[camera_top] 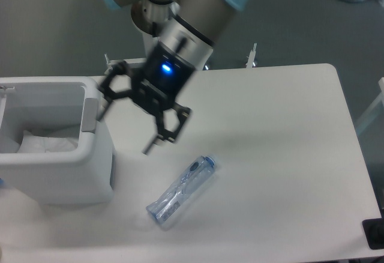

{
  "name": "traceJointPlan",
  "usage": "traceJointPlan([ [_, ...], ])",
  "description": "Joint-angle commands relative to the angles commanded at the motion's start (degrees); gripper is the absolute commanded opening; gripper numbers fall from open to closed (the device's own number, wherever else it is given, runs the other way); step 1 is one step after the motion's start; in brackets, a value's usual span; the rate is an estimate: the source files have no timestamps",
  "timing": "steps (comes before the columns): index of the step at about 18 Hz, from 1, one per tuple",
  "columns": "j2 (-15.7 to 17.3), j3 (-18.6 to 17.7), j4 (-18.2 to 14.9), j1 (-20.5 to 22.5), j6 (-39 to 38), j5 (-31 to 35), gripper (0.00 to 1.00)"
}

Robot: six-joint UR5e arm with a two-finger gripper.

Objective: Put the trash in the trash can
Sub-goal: 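Move the open gripper over the clear water bottle and lower it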

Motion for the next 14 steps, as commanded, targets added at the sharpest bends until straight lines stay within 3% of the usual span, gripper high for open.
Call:
traceJointPlan([
  [9, -8.44, 6.50, -0.79, -0.61, -0.70, 11.15, 1.00],
  [14, -14.50, 14.05, -7.46, -3.59, -0.71, 18.79, 1.00],
])
